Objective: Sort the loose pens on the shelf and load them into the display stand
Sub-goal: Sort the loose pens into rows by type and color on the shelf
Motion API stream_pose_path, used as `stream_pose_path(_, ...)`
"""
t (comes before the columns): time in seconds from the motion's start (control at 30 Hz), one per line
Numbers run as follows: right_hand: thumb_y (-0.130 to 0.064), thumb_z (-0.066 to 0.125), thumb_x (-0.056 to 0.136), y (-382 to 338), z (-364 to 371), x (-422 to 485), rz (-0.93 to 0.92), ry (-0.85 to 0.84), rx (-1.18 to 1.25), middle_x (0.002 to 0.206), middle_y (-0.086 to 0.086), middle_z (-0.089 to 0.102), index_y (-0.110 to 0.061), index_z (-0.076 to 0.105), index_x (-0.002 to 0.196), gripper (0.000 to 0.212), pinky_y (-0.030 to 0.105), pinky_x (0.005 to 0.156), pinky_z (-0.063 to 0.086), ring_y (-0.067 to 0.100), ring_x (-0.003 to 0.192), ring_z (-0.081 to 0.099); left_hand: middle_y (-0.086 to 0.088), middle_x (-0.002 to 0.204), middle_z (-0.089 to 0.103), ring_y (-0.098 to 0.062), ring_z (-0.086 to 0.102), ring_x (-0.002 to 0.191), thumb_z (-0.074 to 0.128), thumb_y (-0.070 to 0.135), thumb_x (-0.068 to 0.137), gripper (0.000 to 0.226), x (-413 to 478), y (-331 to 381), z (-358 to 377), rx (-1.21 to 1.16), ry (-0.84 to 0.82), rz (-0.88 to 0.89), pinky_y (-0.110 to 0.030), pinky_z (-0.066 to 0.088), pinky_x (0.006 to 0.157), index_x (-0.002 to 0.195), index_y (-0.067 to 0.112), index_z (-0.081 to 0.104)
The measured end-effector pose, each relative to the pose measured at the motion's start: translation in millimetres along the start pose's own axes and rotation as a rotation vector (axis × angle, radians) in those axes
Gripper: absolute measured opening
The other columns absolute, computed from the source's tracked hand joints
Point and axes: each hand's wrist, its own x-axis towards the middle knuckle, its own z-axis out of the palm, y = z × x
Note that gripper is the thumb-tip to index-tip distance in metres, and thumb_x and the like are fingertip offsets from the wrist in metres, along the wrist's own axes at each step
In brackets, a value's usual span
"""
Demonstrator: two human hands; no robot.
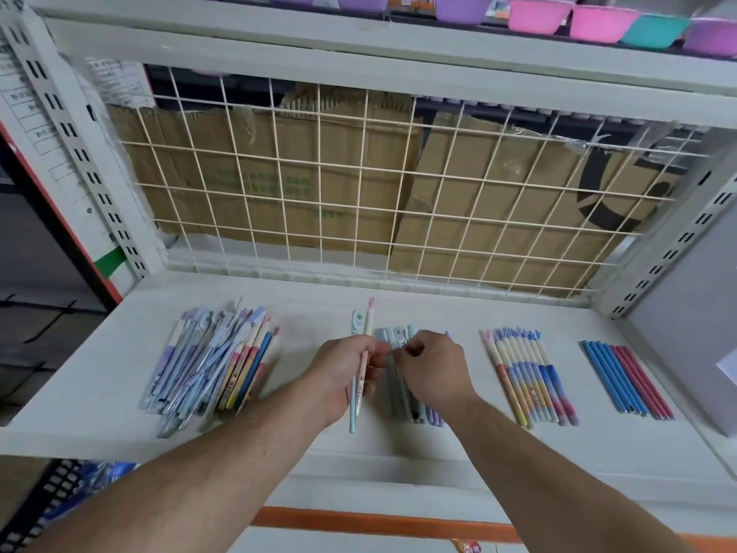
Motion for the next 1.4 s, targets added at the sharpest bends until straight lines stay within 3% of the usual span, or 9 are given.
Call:
stream_pose_path(0.13,-0.026,0.069,0.091,-10,-3,-12,-0.016,-0.083,0.215,0.072,0.002,0.069,-0.018,0.07,0.078,0.015,0.024,0.073,0.05,0.01,0.066,0.061,-0.006,0.077,0.067,-0.018,0.057,0.064,0.067,0.019,0.083,0.02,1,-2,7,0.027,-0.009,0.074,-0.028,0.045,0.062,0.094,0.006,0.079)
stream_pose_path(0.23,-0.02,0.068,0.09,-11,-4,-17,-0.012,-0.133,0.327,0.079,0.005,0.074,-0.019,0.07,0.084,0.006,0.035,0.077,0.059,0.015,0.071,0.069,-0.005,0.078,0.071,-0.02,0.064,0.065,0.058,0.02,0.091,0.024,-5,-1,16,0.046,-0.086,0.089,-0.027,0.049,0.06,0.09,0.014,0.081)
stream_pose_path(0.37,-0.017,0.069,0.088,-1,-11,-14,-0.013,-0.09,0.315,0.076,-0.001,0.074,-0.024,0.069,0.084,0.008,0.034,0.074,0.06,0.016,0.071,0.071,-0.003,0.085,0.075,-0.017,0.067,0.069,0.057,0.025,0.094,0.024,-9,-2,33,0.098,-0.101,0.118,-0.025,0.05,0.058,0.097,0.016,0.079)
stream_pose_path(0.57,-0.025,0.07,0.091,36,-42,-6,0.002,0.062,0.079,0.079,-0.007,0.067,-0.018,0.069,0.095,0.008,0.014,0.056,0.045,0.006,0.066,0.063,-0.002,0.07,0.06,-0.016,0.046,0.053,0.052,0.024,0.093,0.019,0,-5,60,0.201,0.096,0.134,-0.022,0.028,0.047,0.087,0.012,0.066)
stream_pose_path(0.67,-0.026,0.065,0.092,59,-58,-3,0.035,0.065,-0.057,0.073,-0.006,0.065,-0.021,0.062,0.104,0.013,0.02,0.049,0.046,0.009,0.056,0.063,-0.005,0.06,0.057,-0.015,0.04,0.045,0.047,0.022,0.096,0.018,3,-5,73,0.181,0.075,0.117,-0.022,0.015,0.044,0.084,0.013,0.055)
stream_pose_path(0.87,-0.016,0.051,0.094,92,-81,6,-0.072,-0.013,-0.448,0.079,0.0,0.064,-0.021,0.056,0.11,0.018,0.032,0.058,0.052,0.018,0.068,0.063,-0.001,0.052,0.048,-0.012,0.034,0.04,0.051,0.019,0.093,0.023,8,-16,99,0.21,0.046,0.083,-0.024,0.02,0.049,0.07,0.018,0.051)
stream_pose_path(1.07,-0.011,0.047,0.09,96,-87,13,-0.116,-0.064,-0.6,0.076,-0.004,0.051,-0.02,0.052,0.088,0.011,0.025,0.045,0.027,0.02,0.07,0.053,-0.002,0.05,0.047,-0.013,0.033,0.039,0.052,0.013,0.089,0.028,6,-19,114,0.188,0.049,0.071,-0.021,0.019,0.045,0.061,0.014,0.049)
stream_pose_path(1.17,-0.017,0.046,0.093,99,-89,15,-0.124,-0.059,-0.587,0.079,-0.003,0.05,-0.02,0.05,0.085,0.009,0.024,0.045,0.025,0.02,0.071,0.053,-0.004,0.054,0.051,-0.015,0.036,0.041,0.053,0.012,0.085,0.02,5,-18,116,0.164,0.052,0.068,-0.023,0.019,0.046,0.064,0.013,0.051)
stream_pose_path(1.4,-0.033,0.05,0.097,89,-82,10,-0.278,0.059,-0.458,0.11,0.001,0.064,-0.019,0.065,0.113,0.026,0.03,0.069,0.05,0.023,0.09,0.066,0.0,0.055,0.051,-0.015,0.044,0.044,0.06,0.014,0.084,0.022,5,-22,111,0.251,0.086,0.173,-0.019,0.03,0.041,0.063,0.013,0.054)
